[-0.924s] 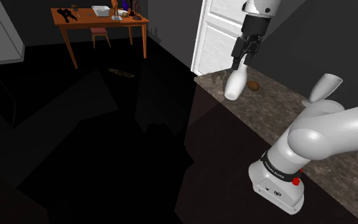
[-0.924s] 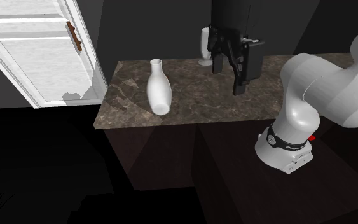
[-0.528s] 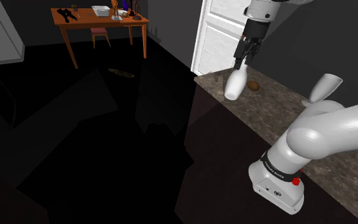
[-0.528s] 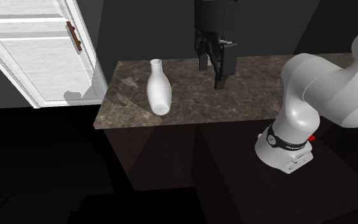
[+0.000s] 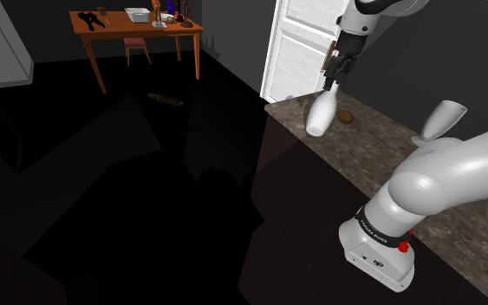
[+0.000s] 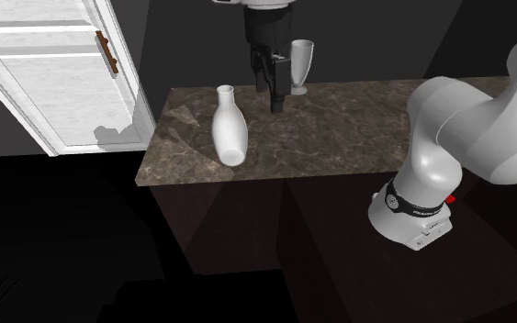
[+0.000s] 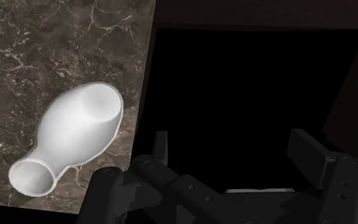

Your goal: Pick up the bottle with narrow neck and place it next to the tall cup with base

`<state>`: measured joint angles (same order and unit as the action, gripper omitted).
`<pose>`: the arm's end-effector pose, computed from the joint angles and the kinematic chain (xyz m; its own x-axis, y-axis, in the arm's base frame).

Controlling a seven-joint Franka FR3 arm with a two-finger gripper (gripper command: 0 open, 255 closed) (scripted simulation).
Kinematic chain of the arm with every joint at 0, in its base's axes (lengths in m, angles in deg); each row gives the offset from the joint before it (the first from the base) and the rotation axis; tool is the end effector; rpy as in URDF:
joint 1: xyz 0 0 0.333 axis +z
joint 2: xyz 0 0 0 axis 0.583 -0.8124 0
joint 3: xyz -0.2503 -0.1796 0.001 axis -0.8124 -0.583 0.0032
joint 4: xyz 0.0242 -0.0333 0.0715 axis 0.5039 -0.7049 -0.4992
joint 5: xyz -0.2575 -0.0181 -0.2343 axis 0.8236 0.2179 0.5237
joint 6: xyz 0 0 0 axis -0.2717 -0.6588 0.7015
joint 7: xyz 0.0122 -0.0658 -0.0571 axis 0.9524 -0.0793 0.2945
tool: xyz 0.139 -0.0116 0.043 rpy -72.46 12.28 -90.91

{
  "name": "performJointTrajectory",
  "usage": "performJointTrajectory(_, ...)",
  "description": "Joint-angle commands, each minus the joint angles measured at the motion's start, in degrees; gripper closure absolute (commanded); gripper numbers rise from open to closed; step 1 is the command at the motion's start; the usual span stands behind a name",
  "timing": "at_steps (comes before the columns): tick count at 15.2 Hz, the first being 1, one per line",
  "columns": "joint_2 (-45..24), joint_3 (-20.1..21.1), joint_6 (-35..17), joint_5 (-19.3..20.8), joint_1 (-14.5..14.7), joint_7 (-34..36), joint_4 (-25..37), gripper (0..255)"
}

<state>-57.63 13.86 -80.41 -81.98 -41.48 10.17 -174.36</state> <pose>0.3099 -0.1474 0.4739 0.9990 0.0369 -0.0265 0.0356 -0.9983 -0.0470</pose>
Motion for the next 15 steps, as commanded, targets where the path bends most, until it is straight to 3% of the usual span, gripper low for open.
performJointTrajectory(1, -2.52, -2.26, -2.30, 0.87, -0.52, -2.79, 0.91, 0)
performJointTrajectory(7, -12.11, -8.84, -8.30, 0.79, -1.09, -11.19, 6.41, 0)
performJointTrajectory(15, -24.91, -15.33, -13.99, -4.16, -1.51, -21.86, 14.61, 0)
